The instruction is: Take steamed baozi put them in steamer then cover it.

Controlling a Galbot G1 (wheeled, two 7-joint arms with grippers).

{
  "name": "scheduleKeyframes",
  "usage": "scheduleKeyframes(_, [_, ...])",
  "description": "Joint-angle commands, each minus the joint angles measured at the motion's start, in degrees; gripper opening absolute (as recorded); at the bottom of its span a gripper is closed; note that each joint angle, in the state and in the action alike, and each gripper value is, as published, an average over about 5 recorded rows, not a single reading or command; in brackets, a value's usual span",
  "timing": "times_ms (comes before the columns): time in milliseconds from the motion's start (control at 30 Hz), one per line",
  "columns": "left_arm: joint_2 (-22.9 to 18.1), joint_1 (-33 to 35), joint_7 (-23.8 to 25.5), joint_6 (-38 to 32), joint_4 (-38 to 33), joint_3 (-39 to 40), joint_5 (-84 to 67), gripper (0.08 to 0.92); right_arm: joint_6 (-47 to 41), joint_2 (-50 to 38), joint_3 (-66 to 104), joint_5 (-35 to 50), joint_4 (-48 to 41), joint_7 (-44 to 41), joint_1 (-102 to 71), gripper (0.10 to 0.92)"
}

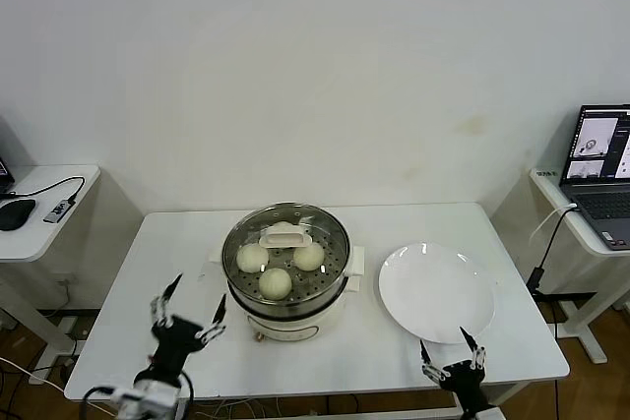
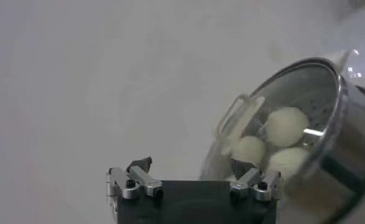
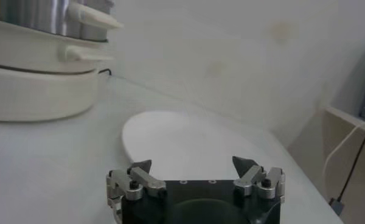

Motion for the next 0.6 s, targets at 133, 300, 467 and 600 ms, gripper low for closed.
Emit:
scheduleKeyframes(133, [-9.19, 15.36, -1.36, -18.19, 8.62, -7.93, -33.07, 0.823, -1.33, -6.72, -3.69, 11.07, 3.51, -0.08, -3.55, 0.823])
scheduleKeyframes(300, [-8.87, 14.98, 1.99, -18.39, 10.79, -8.38, -33.67, 0.823, -3.38, -7.31, -3.9, 12.98, 4.59, 0.31, -4.45, 0.823])
scheduleKeyframes(467, [-8.19, 14.29, 2.77, -18.09, 11.81, -8.52, -33.04, 0.823, -4.9, -7.39, -3.82, 14.21, 5.25, 1.33, -5.08, 0.823])
scheduleKeyframes(600, [-7.78, 13.38, 3.09, -17.54, 12.33, -8.58, -32.73, 0.823, -5.17, -7.18, -4.12, 14.42, 5.48, 1.57, -5.55, 0.823])
